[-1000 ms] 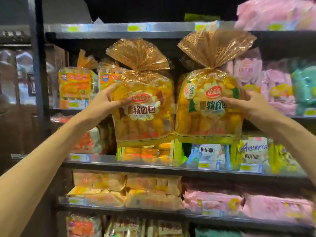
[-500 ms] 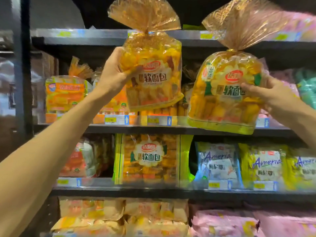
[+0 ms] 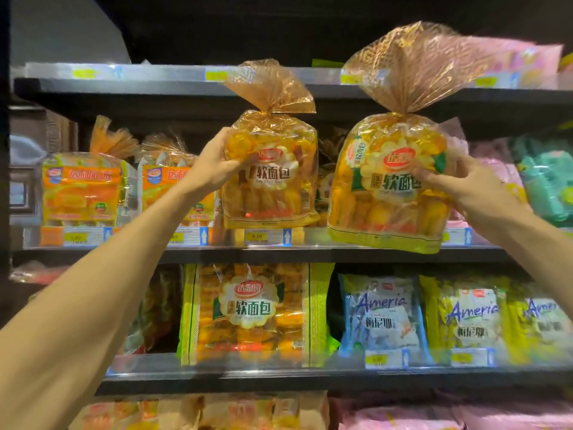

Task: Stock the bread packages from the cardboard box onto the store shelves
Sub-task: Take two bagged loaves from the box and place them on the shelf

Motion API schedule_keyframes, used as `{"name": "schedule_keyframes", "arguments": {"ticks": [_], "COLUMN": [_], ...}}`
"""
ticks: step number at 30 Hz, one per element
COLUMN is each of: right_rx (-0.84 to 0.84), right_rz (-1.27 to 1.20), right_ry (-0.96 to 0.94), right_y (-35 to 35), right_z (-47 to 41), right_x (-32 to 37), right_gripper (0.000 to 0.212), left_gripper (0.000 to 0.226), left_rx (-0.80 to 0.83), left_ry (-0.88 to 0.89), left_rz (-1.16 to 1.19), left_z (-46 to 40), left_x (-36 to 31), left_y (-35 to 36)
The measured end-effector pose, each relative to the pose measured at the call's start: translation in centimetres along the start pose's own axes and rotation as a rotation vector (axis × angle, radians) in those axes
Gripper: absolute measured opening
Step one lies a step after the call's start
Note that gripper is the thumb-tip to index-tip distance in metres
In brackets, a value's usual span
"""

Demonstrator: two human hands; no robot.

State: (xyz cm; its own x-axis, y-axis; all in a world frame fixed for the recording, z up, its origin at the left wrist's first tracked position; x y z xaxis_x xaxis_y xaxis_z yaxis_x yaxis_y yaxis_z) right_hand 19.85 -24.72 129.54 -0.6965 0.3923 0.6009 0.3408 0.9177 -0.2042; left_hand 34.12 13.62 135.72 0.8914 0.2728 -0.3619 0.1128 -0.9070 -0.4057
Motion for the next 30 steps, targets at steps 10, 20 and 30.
{"name": "schedule_keyframes", "arguments": {"ticks": [10, 20, 30], "right_rx": [-0.041, -0.047, -0.046], "right_rz": [0.016, 0.008, -0.007], "right_ry": [-0.023, -0.027, -0.066], "right_y": [-0.2, 0.1, 1.8], "right_z": [-0.9, -3.3, -7.9], "right_x": [-0.1, -1.4, -2.0], "right_gripper": [0.056, 0.063, 0.082], "left_gripper": [0.061, 0.065, 0.064], "left_rx": [-0.057, 0.078, -0.114], "left_ry": [-0.041, -0.139, -0.014], "left_rz": [-0.052, -0.032, -0.272], "left_z": [-0.6, 1.2, 2.3], "left_x": [2.6, 4.1, 2.8], "left_y": [0.0, 2.8, 1.6]}}
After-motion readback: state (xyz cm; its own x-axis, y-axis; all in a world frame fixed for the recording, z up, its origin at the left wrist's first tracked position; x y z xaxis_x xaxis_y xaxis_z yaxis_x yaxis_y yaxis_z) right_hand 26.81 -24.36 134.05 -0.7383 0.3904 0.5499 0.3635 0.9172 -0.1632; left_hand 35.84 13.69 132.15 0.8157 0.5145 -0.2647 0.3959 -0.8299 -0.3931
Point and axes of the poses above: each hand's wrist, its own z-axis away from the middle knuckle, its own y-axis out of the palm, x = y × z, the point moved 9 cm from there along -z, towards the middle knuckle, and after that the axes turned 5 degrees about x, right-handed, at the moved point
